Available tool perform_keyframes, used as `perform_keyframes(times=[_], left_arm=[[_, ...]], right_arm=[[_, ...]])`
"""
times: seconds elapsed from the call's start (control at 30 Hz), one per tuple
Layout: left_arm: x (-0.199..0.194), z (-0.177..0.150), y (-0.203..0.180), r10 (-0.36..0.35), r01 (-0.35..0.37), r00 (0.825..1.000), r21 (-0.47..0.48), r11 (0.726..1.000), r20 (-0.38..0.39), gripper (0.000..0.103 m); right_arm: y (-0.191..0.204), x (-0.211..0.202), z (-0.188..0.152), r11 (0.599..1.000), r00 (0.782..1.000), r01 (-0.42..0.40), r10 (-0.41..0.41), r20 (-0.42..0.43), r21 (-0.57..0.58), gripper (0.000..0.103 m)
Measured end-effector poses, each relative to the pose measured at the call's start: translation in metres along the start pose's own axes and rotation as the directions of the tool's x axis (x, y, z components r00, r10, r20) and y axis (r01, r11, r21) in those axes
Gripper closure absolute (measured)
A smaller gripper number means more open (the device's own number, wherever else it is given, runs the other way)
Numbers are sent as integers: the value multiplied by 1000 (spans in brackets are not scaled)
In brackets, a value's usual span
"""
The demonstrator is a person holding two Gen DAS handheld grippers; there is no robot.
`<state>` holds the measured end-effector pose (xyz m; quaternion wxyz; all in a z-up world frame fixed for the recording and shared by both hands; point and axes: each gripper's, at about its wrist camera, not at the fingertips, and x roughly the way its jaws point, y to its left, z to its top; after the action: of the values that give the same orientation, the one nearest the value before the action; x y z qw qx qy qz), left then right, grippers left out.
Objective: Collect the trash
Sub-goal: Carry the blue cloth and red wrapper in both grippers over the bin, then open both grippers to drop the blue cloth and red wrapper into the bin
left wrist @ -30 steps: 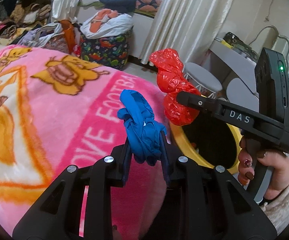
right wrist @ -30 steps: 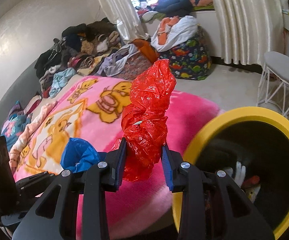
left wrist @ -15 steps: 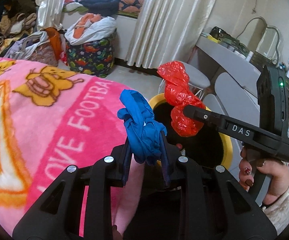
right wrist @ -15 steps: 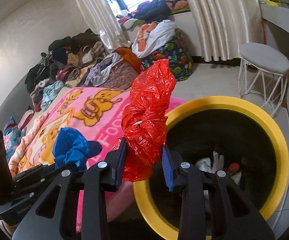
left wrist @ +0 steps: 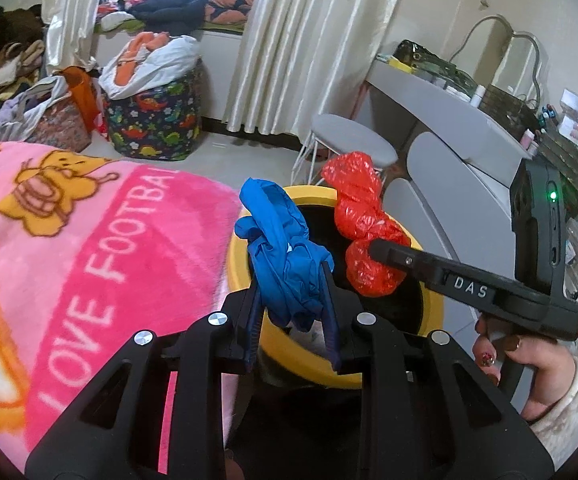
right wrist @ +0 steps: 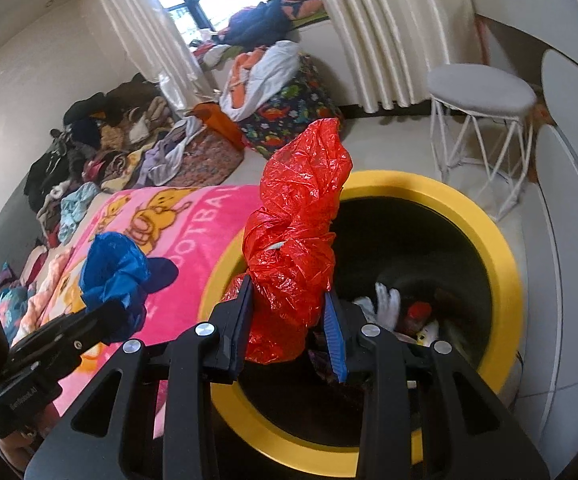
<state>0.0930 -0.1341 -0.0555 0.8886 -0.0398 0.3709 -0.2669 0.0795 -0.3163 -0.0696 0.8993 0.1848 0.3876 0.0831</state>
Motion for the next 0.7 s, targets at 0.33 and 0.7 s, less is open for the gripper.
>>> perform_keyframes(times=[0.33, 0.7], left_arm=[[31, 12, -23, -40, 41, 999, 19, 999, -24, 84], [53, 20, -38, -39, 41, 999, 38, 998, -37, 64]], right_arm=[[-30, -6, -10, 997, 999, 42, -41, -13, 63, 70], [-52, -13, -21, 989, 995, 100, -97, -27, 108, 57]])
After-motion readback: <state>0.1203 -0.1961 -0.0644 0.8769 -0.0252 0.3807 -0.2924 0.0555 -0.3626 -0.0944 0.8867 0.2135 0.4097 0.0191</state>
